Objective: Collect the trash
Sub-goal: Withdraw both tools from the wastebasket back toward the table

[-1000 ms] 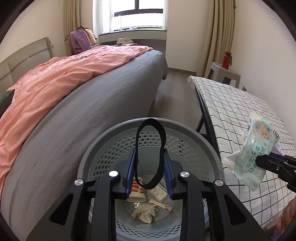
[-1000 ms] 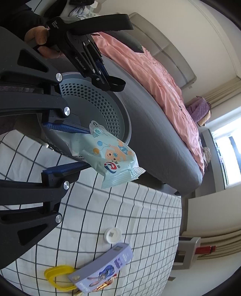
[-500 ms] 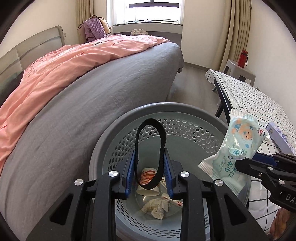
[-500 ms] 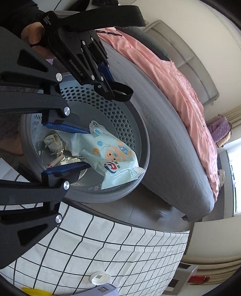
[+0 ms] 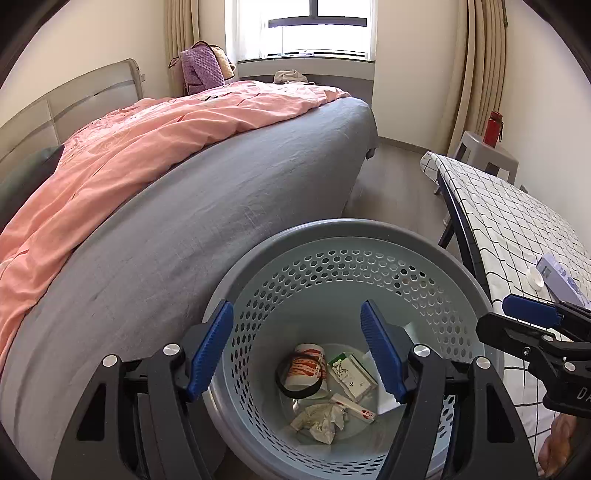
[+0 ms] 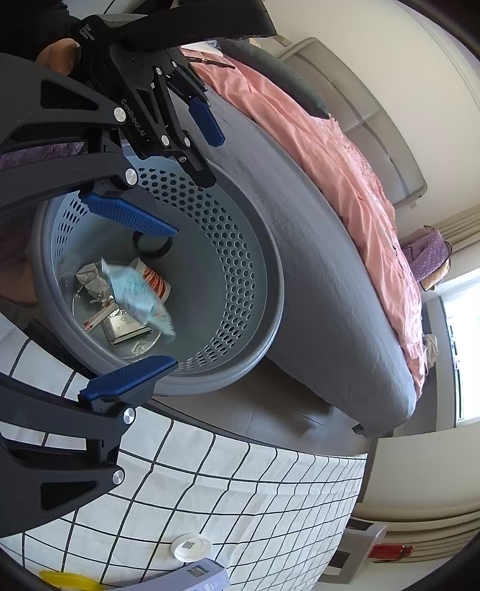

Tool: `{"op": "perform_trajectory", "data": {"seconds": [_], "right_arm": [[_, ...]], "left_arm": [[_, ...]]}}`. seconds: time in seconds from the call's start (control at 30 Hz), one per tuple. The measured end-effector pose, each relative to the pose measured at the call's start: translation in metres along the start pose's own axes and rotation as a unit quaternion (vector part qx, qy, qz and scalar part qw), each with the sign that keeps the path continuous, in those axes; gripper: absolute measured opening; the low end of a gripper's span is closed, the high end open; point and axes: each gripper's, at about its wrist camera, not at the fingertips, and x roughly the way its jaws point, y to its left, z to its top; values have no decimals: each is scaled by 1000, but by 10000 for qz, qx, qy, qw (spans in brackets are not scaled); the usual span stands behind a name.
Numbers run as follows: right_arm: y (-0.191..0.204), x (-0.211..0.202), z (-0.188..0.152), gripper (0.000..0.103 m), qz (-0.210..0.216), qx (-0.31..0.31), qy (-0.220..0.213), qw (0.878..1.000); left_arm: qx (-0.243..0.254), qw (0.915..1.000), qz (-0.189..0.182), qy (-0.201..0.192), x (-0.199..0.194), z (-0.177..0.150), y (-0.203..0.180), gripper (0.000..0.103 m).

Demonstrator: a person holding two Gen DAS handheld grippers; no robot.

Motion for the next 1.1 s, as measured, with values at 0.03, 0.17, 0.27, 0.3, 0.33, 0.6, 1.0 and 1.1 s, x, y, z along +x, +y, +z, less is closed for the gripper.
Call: {"op": "perform_trajectory", "data": {"seconds": [0.03,0.17,0.27,0.3,0.33,0.6,1.0,1.1], "right_arm": [[0,0,0,66,-11,-4,-9,10000],[2,-1,-2,66,-50,-40,-23,10000],[2,-2,-4,66,-54,-24,-21,10000],[2,-2,-4,66,-54,-17,-19,10000],[2,-2,-5,66,-58,-13,-19,10000],[-2,-9,-10,66,-110,33,-65,9999],[-26,-35,-28,69,-373,271,-139,9988],[-37,-48,-34,69,-475,356,-192,9981]], "left_arm": [[-20,10000,13,13,0,0,1,69],[-84,9999,54,4,-2,1,3,69],[-85,9999,85,-7,-3,2,2,69],[-81,9999,100,-16,-3,1,3,69],[-79,9999,118,-21,-3,1,3,70],[-113,9998,137,-7,-4,-1,3,70],[-21,10000,-29,12,-10,-6,-11,70],[61,9999,-107,13,-14,-8,-20,70]]}}
